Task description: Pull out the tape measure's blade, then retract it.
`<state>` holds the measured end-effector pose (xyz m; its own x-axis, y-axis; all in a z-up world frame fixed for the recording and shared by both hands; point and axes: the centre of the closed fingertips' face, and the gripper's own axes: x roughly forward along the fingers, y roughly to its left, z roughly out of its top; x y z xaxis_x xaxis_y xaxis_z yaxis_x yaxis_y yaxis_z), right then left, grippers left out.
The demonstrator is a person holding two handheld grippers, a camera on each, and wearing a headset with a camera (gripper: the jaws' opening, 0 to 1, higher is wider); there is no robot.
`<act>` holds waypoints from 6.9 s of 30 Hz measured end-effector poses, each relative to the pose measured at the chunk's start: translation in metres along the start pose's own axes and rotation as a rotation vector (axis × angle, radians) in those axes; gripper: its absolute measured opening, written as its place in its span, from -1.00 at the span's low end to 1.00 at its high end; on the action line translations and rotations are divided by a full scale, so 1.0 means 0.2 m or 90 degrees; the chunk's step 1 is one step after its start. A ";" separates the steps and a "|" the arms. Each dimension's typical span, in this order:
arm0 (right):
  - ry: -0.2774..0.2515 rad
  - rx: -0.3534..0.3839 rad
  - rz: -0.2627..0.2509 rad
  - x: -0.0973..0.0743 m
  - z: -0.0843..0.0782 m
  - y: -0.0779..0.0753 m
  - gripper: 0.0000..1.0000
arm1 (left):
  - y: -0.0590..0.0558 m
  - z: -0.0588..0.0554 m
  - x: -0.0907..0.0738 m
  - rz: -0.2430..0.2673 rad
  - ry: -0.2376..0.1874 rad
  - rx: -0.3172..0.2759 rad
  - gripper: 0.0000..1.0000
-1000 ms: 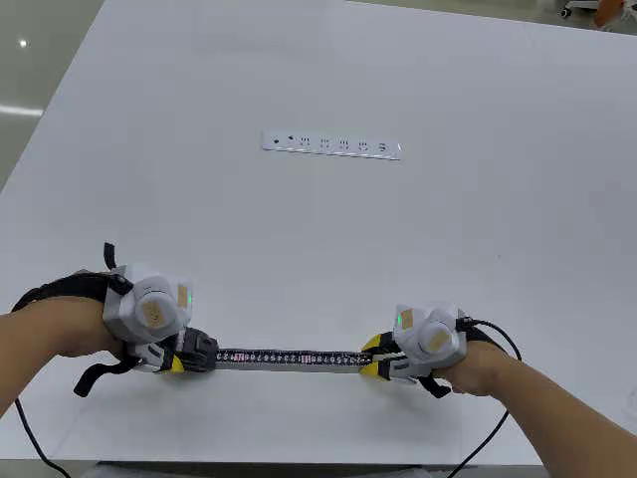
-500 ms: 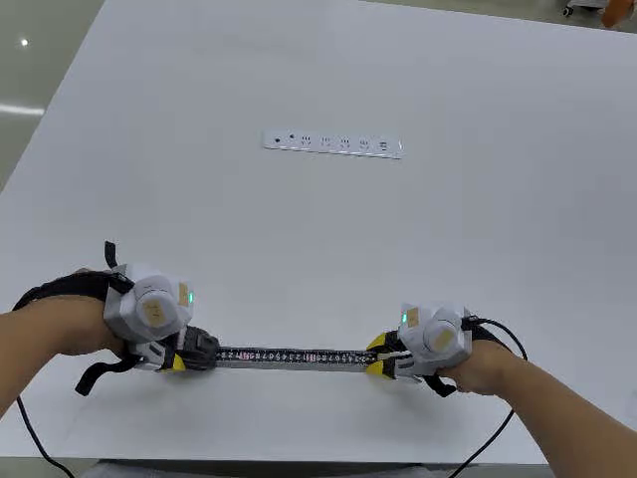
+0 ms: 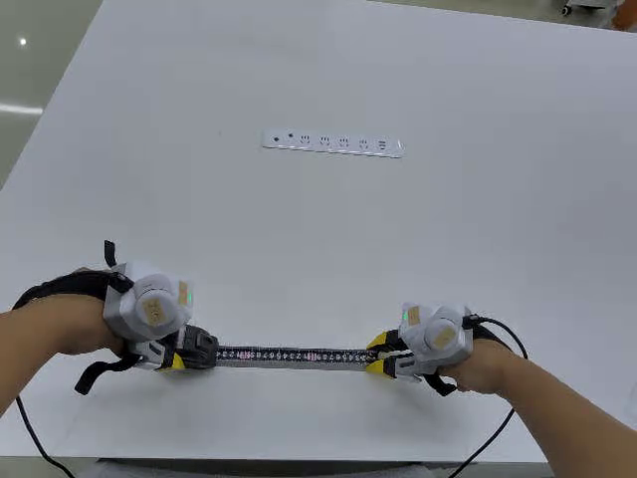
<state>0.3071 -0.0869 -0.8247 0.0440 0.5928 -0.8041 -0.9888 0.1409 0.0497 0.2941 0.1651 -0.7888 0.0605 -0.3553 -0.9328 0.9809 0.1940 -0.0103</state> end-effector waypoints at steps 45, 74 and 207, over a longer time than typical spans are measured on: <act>-0.004 0.079 -0.055 -0.03 -0.03 0.04 -0.46 | 0.02 -0.07 -0.04 0.057 -0.067 -0.134 -0.19; -0.129 0.222 -0.245 -0.37 -0.09 0.12 0.20 | -0.05 -0.24 -0.26 0.210 -0.303 -0.433 0.64; 0.043 -0.021 -0.073 -0.39 0.09 0.00 0.62 | 0.01 0.05 -0.21 0.437 -0.356 -0.654 1.00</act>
<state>0.3068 -0.1191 -0.7509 0.1489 0.5198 -0.8412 -0.9819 0.1785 -0.0635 0.2958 0.1701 -0.7465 0.7850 -0.1850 -0.5913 0.1582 0.9826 -0.0975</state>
